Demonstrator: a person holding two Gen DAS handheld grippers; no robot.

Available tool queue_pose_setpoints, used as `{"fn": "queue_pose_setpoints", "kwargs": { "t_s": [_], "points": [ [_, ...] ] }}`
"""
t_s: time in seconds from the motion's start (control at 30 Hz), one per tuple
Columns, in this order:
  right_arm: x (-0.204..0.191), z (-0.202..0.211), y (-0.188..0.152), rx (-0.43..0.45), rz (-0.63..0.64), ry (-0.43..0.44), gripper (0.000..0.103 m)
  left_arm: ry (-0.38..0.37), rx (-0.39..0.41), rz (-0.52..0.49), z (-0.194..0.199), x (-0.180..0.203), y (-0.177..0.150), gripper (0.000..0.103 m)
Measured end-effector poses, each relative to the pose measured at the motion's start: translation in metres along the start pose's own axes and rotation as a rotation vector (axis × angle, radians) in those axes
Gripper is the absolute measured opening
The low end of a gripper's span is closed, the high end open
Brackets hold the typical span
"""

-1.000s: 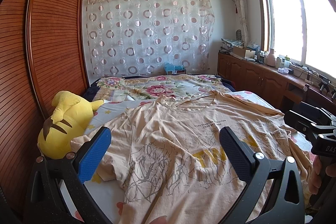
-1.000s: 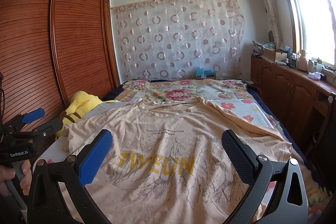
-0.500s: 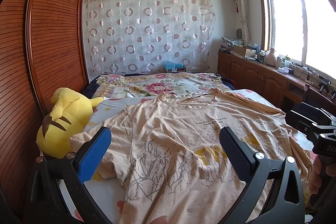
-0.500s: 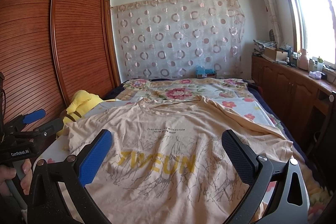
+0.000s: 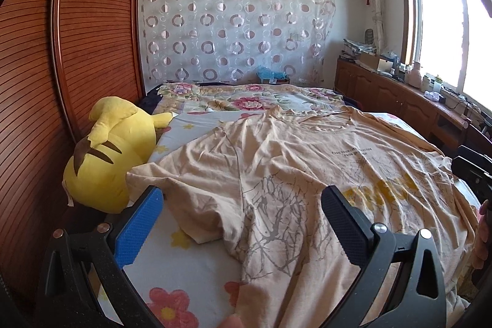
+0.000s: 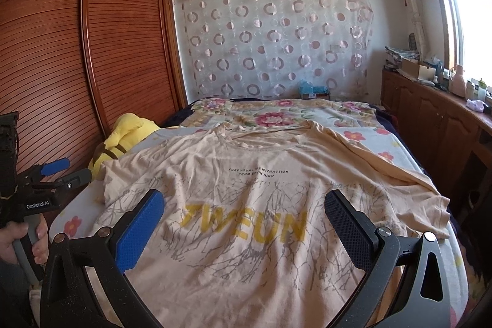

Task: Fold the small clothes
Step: 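Lower the left gripper to the shirt's side edge and grasp it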

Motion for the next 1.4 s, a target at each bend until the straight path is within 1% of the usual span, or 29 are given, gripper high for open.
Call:
{"fn": "queue_pose_setpoints", "kwargs": {
  "t_s": [0.23,0.33,0.53,0.63,0.8,0.83,0.97,1.07,1.13,1.2,1.23,1.27,1.3,1.33,1.37,1.4],
  "points": [
    [0.000,-0.011,0.000,-0.035,-0.006,0.045,0.103,-0.001,-0.045,0.007,-0.015,-0.023,-0.011,0.102],
    [-0.002,-0.019,-0.001,-0.051,-0.006,0.065,0.103,-0.016,-0.070,0.003,-0.023,-0.035,-0.016,0.097],
    [-0.007,-0.035,-0.002,-0.101,0.020,0.103,0.103,-0.009,-0.118,0.011,-0.041,-0.062,-0.021,0.091],
    [-0.013,-0.047,-0.002,-0.137,0.040,0.140,0.101,-0.008,-0.148,0.023,-0.055,-0.077,-0.021,0.089],
    [-0.032,-0.069,-0.007,-0.225,0.102,0.216,0.096,0.013,-0.188,0.018,-0.078,-0.097,-0.015,0.088],
    [-0.036,-0.072,-0.009,-0.245,0.117,0.232,0.093,0.010,-0.202,0.016,-0.084,-0.099,-0.013,0.080],
    [-0.045,-0.076,-0.011,-0.287,0.156,0.266,0.093,-0.010,-0.255,-0.010,-0.106,-0.103,-0.010,0.075],
    [-0.047,-0.075,-0.010,-0.301,0.168,0.278,0.093,-0.004,-0.296,-0.042,-0.119,-0.102,-0.010,0.070],
    [-0.044,-0.070,-0.008,-0.307,0.176,0.283,0.092,-0.004,-0.320,-0.058,-0.128,-0.102,-0.011,0.063],
    [-0.043,-0.066,-0.008,-0.306,0.179,0.282,0.093,-0.016,-0.342,-0.064,-0.134,-0.102,-0.013,0.058],
    [-0.042,-0.065,-0.008,-0.304,0.179,0.281,0.093,-0.022,-0.352,-0.069,-0.136,-0.101,-0.013,0.054],
    [-0.045,-0.067,-0.008,-0.300,0.179,0.277,0.093,-0.032,-0.348,-0.076,-0.136,-0.100,-0.012,0.053],
    [-0.043,-0.067,-0.008,-0.297,0.176,0.276,0.093,-0.033,-0.340,-0.093,-0.135,-0.099,-0.011,0.046],
    [-0.041,-0.067,-0.008,-0.293,0.172,0.274,0.093,-0.039,-0.336,-0.108,-0.136,-0.098,-0.010,0.036],
    [-0.043,-0.071,-0.009,-0.287,0.169,0.271,0.093,-0.044,-0.337,-0.111,-0.136,-0.097,-0.009,0.032],
    [-0.042,-0.071,-0.009,-0.282,0.163,0.268,0.093,-0.048,-0.335,-0.115,-0.136,-0.097,-0.007,0.024]
  ]
}}
Point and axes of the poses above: each gripper's, at about its wrist camera, not at the fingertips, and z roughly against the way its jaws point, x to its right, y to its top, the point moved 4 cm from there along -z, roughly the way its jaws point, and after that the axes turned 9 degrees about y, right-handed, at the moved point
